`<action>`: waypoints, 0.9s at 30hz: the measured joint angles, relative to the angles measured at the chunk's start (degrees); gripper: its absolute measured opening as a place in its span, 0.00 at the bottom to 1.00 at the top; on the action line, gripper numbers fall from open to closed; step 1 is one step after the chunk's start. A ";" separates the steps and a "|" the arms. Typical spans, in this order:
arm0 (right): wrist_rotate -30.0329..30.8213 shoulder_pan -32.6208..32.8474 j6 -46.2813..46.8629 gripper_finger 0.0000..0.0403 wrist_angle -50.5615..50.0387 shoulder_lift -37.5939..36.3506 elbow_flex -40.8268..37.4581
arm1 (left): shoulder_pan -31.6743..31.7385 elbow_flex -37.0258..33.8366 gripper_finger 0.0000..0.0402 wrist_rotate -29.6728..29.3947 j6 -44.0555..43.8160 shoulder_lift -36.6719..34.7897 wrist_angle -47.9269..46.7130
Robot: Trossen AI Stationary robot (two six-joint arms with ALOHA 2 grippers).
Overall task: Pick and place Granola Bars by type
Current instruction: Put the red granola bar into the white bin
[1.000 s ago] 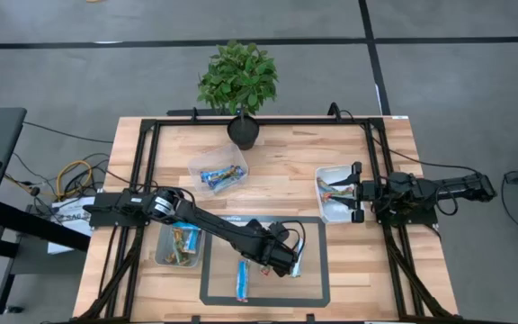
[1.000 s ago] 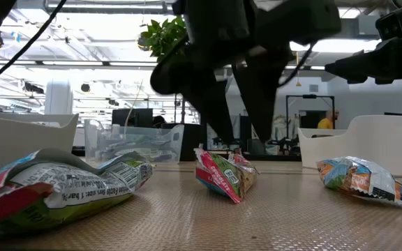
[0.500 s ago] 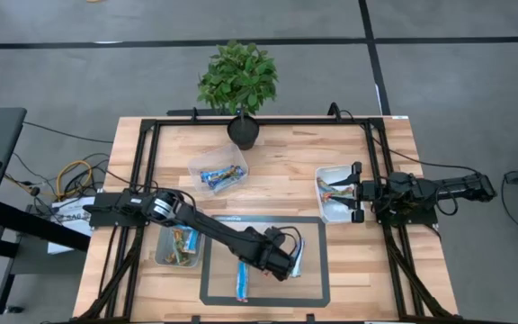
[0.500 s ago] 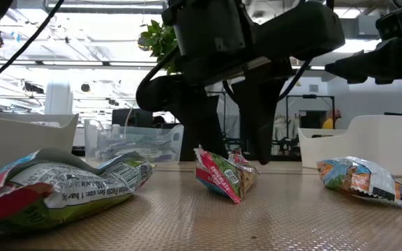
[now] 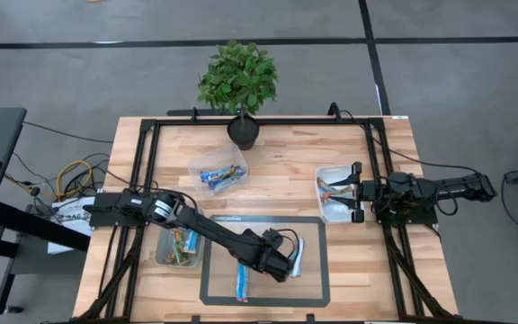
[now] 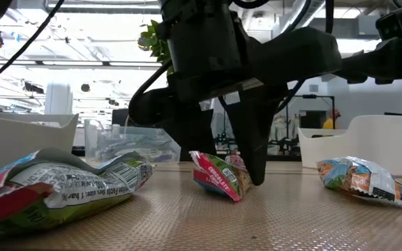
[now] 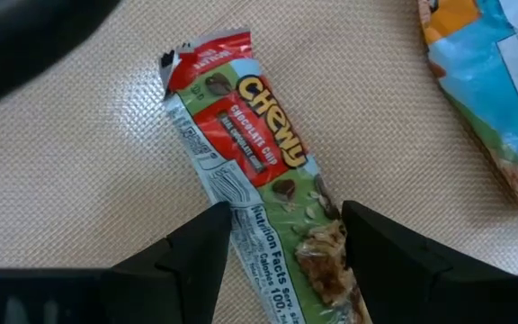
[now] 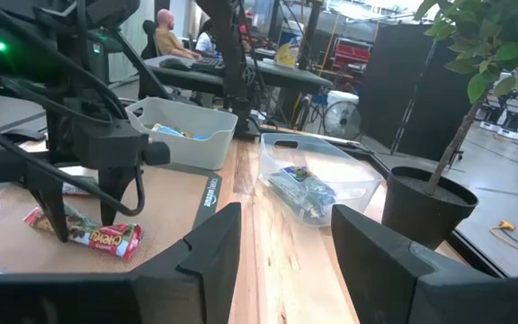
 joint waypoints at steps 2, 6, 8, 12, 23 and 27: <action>0.00 -0.01 0.00 0.42 0.00 0.01 0.01 | 0.00 -0.85 0.52 0.10 0.02 -0.21 0.99; 0.00 -0.02 0.00 0.42 -0.02 0.02 -0.01 | 0.28 -1.86 0.52 -0.26 0.65 -0.39 2.34; 0.00 0.00 0.00 0.42 -0.02 0.02 0.00 | 0.51 -1.87 0.50 -0.36 1.22 -0.37 2.44; 0.00 0.00 0.00 0.42 -0.04 0.00 0.01 | 0.68 -1.92 0.39 -0.60 2.53 -0.36 2.52; 0.00 -0.01 0.00 0.42 -0.06 0.00 0.00 | 1.92 -2.33 0.07 -3.17 10.39 -1.69 5.77; 0.00 0.00 0.00 0.42 -0.04 0.00 0.01 | 3.95 -2.17 0.07 -13.15 15.60 -4.42 10.53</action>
